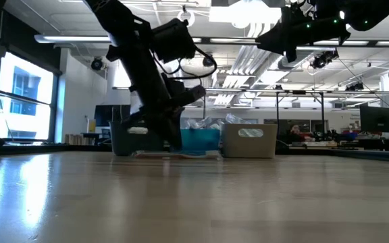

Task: Pick & Place Toothbrushes
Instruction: Put the orange toothbrush into the dark blue bin

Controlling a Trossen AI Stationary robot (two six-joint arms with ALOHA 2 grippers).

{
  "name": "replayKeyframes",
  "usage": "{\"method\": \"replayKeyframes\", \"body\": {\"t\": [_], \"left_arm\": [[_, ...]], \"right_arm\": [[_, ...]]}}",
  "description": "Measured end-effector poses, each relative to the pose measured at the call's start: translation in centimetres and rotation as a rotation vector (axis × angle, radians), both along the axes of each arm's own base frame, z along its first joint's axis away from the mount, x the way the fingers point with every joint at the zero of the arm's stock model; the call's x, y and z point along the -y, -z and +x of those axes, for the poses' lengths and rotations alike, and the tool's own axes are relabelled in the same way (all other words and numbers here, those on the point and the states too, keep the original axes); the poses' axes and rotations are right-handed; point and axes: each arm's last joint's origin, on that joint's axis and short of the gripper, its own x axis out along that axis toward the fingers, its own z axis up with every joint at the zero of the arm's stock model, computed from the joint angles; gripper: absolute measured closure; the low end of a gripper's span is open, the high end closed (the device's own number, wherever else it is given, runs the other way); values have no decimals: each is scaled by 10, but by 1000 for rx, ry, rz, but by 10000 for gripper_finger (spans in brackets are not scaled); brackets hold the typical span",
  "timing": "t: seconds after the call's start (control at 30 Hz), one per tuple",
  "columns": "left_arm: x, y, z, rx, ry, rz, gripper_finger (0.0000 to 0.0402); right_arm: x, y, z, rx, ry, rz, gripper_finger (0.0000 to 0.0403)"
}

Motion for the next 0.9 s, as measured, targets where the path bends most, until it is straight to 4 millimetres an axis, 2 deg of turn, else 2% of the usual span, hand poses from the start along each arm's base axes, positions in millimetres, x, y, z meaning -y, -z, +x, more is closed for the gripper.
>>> {"method": "replayKeyframes", "body": {"t": [0.33, 0.9], "left_arm": [[0, -20, -1, 64, 54, 52, 402], [-1, -39, 8, 30, 278, 202, 402]], "right_arm": [[0, 0, 0, 0, 0, 0, 267], [0, 0, 0, 0, -4, 0, 267]]}}
